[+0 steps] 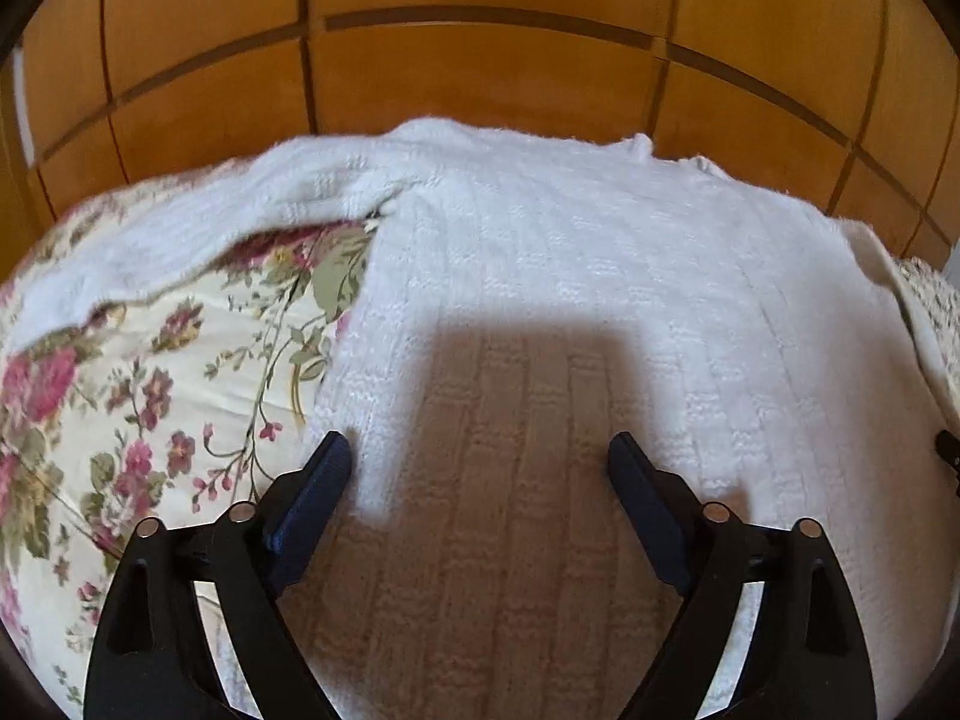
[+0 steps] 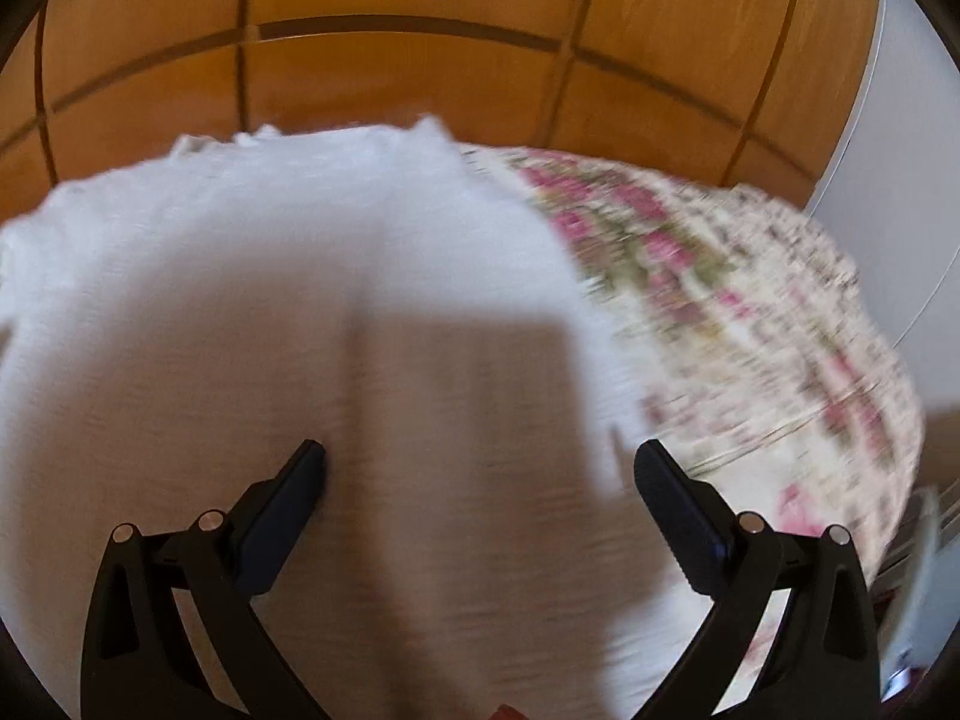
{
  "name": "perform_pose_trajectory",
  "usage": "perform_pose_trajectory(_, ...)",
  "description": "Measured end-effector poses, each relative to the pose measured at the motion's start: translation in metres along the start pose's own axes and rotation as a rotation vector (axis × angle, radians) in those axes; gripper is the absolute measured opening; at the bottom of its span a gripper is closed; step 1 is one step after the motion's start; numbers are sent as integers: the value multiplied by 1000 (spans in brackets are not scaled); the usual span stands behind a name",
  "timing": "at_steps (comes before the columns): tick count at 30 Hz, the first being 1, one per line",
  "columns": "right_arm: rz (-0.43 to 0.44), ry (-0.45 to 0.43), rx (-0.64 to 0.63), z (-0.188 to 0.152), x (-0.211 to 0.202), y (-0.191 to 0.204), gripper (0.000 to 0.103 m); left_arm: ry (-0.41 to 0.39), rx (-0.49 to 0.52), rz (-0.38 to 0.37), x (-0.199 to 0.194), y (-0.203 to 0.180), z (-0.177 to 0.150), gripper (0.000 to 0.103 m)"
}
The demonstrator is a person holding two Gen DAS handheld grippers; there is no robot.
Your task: Fold small clothes
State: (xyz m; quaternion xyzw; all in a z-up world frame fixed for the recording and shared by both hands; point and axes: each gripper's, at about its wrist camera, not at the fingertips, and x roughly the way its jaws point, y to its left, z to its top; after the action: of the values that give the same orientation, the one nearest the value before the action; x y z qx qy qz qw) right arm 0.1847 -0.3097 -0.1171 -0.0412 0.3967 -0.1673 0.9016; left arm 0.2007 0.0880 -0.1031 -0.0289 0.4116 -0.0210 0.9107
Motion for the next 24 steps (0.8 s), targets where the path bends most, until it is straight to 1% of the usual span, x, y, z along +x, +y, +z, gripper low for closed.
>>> perform_pose_trajectory(1, -21, -5, -11, 2, 1, -7, 101, 3, -9, -11, 1, 2, 1, 88)
perform_pose_trajectory(4, -190, -35, -82, 7, 8, -28, 101, 5, -3, -7, 1, -1, -2, 89)
perform_pose_trajectory(6, -230, -27, -91, 9, 13, -45, 101, 7, 2, -3, -1, -3, -5, 91)
perform_pose_trajectory(7, -232, -23, -73, 10, 10, -54, 101, 9, 3, -3, 0, -4, -5, 91)
perform_pose_trajectory(9, -173, -29, -35, 8, -2, -68, 101, 9, 1, -7, 1, -3, -7, 91)
perform_pose_trajectory(10, -123, -22, -27, 5, -10, -73, 101, 9, -1, -9, 2, -3, -6, 91)
perform_pose_trajectory(11, -93, -18, -23, 3, -17, -76, 101, 10, -1, -10, 2, -2, -6, 92)
perform_pose_trajectory(15, 111, 11, 40, -28, -51, -83, 101, 11, 0, -9, 3, -2, -5, 92)
perform_pose_trajectory(16, 155, 14, 47, -35, -57, -81, 98, 11, 0, -10, 3, -2, -5, 92)
perform_pose_trajectory(17, 210, 22, 44, -46, -66, -77, 90, 11, -1, -11, 3, -1, -5, 93)
perform_pose_trajectory(18, 230, 39, 33, -54, -71, -71, 84, 11, -2, -12, 3, -1, -5, 93)
perform_pose_trajectory(19, 242, 60, 25, -62, -72, -63, 73, 12, -2, -12, 3, -1, -4, 93)
perform_pose_trajectory(20, 262, 84, 14, -71, -72, -55, 66, 12, -2, -13, 3, -1, -4, 93)
perform_pose_trajectory(22, 283, 117, -11, -84, -67, -43, 61, 12, -3, -14, 4, -1, -4, 94)
perform_pose_trajectory(24, 242, 107, -52, -94, -63, -33, 60, 12, -3, -13, 4, -1, -4, 94)
